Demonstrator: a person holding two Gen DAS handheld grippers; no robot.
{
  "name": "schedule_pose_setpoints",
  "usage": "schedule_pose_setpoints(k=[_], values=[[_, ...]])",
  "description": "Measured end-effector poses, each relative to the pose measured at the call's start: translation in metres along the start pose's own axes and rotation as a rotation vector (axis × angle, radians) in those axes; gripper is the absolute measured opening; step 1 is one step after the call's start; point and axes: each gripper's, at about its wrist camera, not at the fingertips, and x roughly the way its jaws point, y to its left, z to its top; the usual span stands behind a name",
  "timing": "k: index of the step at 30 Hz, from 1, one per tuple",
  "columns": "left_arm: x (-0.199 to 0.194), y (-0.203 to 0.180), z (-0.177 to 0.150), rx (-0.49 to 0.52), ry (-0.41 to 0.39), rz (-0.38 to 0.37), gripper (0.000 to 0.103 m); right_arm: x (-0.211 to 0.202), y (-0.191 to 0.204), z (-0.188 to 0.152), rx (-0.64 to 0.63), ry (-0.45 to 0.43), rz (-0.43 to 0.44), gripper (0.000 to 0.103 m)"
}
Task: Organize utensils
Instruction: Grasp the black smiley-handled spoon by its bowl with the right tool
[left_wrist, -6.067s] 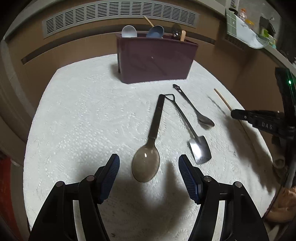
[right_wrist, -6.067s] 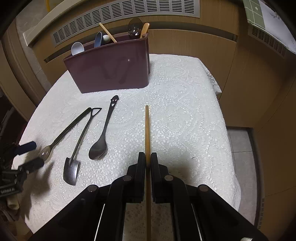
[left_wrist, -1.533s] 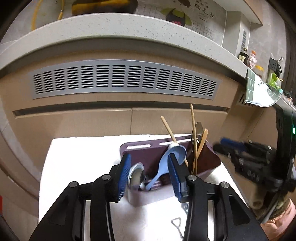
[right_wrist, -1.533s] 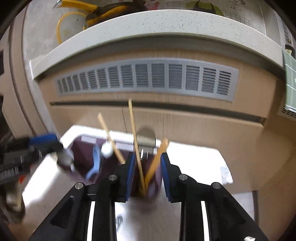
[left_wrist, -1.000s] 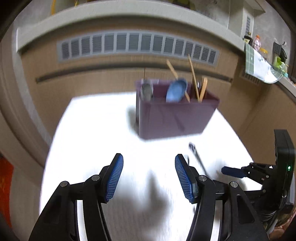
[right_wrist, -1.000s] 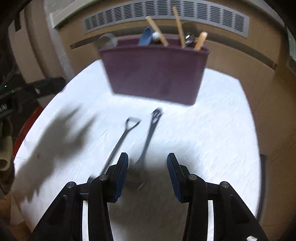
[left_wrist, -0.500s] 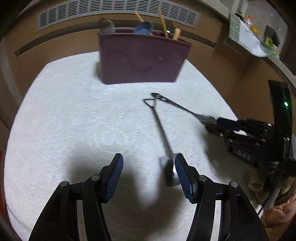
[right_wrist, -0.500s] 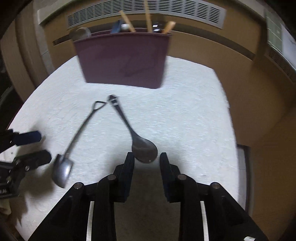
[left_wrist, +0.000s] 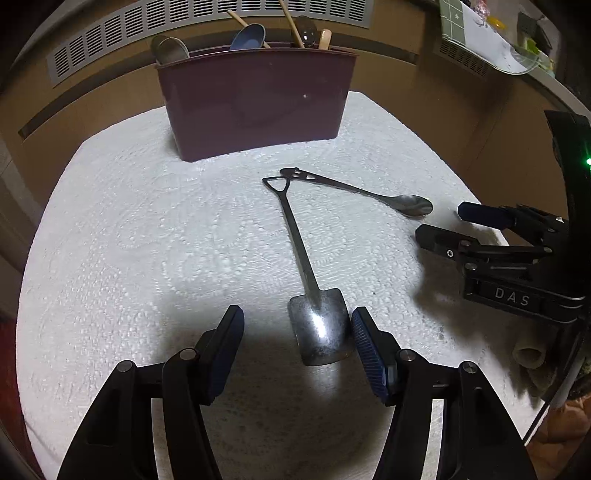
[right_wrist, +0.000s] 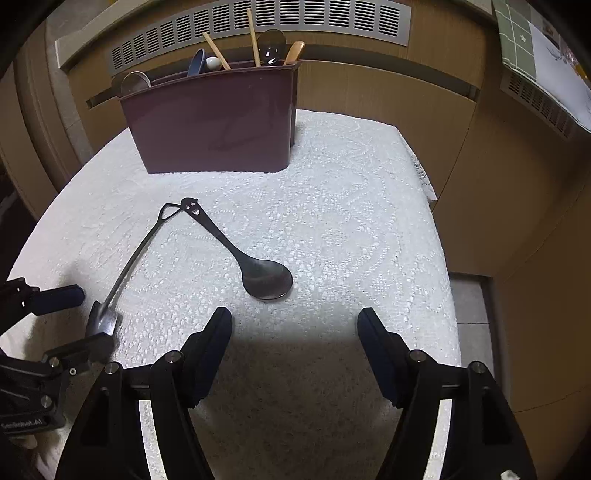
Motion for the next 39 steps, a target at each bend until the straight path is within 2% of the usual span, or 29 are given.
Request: schedule_pose_setpoints(k=[4,7,9,10,11,13,14,16,20,23,28,31,32,33,34,37,39], values=[[-0.004,0.020,0.000,0.026,-0.012,0.078,0.062,0.001,0.006,0.005,-0.037,0.000,0.002,0.068],[-0.006,0.057,0.000,-0.028,-0.018,0.154,0.063,0.000,0.017,0.016,-0.093,-0.016,0.013,0.068],[-0.008,0.082,0.001,-0.070,-0.021,0.201,0.063,0.003,0.026,0.028,-0.136,-0.017,0.059,0.056],[-0.009,0.094,0.001,-0.093,-0.024,0.216,0.063,0.005,0.030,0.033,-0.150,-0.010,0.077,0.043],[-0.011,0.104,0.001,-0.114,-0.025,0.208,0.063,0.010,0.036,0.040,-0.175,0.007,0.101,0.033],[-0.015,0.116,0.003,-0.141,-0.021,0.133,0.063,0.023,0.048,0.053,-0.224,0.035,0.132,0.026],[-0.018,0.118,0.004,-0.138,-0.018,0.096,0.062,0.029,0.053,0.059,-0.240,0.047,0.141,0.026],[-0.024,0.113,0.010,-0.092,-0.022,0.021,0.062,0.043,0.061,0.067,-0.272,0.091,0.165,0.024],[-0.028,0.094,0.027,0.033,-0.020,-0.059,0.057,0.050,0.066,0.074,-0.272,0.132,0.171,0.006],[-0.022,0.093,0.044,0.052,0.000,-0.068,0.057,0.042,0.059,0.069,-0.214,0.168,0.190,0.006],[-0.022,0.131,0.061,-0.059,0.011,-0.081,0.057,0.026,0.035,0.053,-0.097,0.173,0.219,0.006],[-0.016,0.113,0.065,0.018,0.048,-0.087,0.056,0.018,0.029,0.046,-0.070,0.163,0.232,0.006],[-0.012,0.101,0.067,0.060,0.073,-0.094,0.051,0.016,0.029,0.044,-0.066,0.157,0.233,0.006],[-0.009,0.089,0.068,0.089,0.095,-0.104,0.038,0.014,0.029,0.043,-0.064,0.154,0.236,0.006],[-0.002,0.078,0.070,0.121,0.131,-0.116,0.031,0.011,0.029,0.042,-0.063,0.151,0.238,0.006],[0.016,0.056,0.078,0.206,0.193,-0.059,0.027,0.007,0.025,0.043,-0.055,0.133,0.243,0.006],[0.029,0.052,0.084,0.220,0.223,-0.017,0.024,0.002,0.023,0.041,-0.045,0.123,0.254,0.006]])
